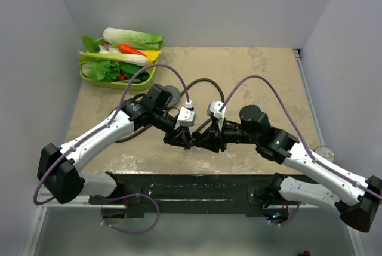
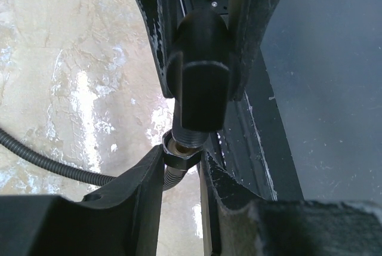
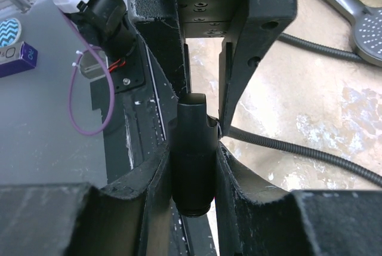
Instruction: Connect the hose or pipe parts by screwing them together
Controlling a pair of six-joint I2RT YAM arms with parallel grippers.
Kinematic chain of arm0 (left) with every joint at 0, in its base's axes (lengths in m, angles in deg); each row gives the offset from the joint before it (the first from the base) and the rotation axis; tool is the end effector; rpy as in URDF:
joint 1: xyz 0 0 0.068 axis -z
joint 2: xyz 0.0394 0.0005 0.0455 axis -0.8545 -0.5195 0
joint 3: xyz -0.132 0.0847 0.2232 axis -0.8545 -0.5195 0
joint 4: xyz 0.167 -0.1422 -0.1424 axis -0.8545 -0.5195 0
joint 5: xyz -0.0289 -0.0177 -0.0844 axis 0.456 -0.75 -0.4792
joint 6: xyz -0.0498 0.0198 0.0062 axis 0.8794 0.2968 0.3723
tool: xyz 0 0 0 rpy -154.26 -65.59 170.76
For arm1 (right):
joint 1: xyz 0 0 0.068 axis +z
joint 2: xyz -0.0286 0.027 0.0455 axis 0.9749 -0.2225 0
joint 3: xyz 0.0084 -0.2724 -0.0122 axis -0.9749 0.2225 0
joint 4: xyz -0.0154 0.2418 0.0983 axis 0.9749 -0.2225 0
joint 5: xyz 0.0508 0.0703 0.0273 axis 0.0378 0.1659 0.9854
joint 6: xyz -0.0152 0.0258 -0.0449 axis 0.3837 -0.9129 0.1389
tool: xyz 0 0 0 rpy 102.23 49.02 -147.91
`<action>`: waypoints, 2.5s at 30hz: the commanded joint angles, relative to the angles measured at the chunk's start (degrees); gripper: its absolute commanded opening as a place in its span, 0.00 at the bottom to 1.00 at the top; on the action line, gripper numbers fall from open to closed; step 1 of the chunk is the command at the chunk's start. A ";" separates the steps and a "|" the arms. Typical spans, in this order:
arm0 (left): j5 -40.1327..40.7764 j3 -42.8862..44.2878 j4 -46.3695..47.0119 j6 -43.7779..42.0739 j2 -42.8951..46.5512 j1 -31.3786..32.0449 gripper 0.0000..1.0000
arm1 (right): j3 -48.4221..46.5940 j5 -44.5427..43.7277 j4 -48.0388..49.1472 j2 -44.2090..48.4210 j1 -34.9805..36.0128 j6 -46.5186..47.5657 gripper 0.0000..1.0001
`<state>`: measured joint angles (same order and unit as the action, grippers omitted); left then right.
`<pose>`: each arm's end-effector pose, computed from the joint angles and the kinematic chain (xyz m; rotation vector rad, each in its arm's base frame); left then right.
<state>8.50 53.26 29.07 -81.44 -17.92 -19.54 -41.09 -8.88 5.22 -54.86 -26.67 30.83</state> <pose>0.1842 -0.1882 0.2975 1.6747 1.6038 -1.2593 0.1200 0.1704 0.3289 -1.0896 1.6821 1.0629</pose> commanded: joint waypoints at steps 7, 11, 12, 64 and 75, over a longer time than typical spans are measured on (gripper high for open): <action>-1.78 0.58 0.21 -1.48 0.69 1.98 0.00 | -3.91 -0.27 3.54 -2.20 1.82 1.27 0.00; -1.52 0.85 -0.06 -1.66 1.21 2.24 0.00 | -4.09 -0.18 3.37 -3.25 1.99 1.18 0.00; -1.61 0.85 -0.14 -1.66 1.39 2.24 0.00 | -3.74 -0.18 3.45 -3.25 2.17 1.00 0.00; 4.98 0.32 5.48 6.25 5.08 2.15 0.00 | 5.67 -9.49 3.28 -8.96 9.11 -16.39 0.00; 5.42 -0.03 5.66 5.99 5.52 2.15 0.00 | 12.17 -11.68 13.47 -5.55 9.55 -30.19 0.00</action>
<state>20.70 50.49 22.71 -76.17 -15.93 -17.68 -33.24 -20.82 17.53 -61.09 -18.95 8.69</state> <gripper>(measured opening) 0.317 0.315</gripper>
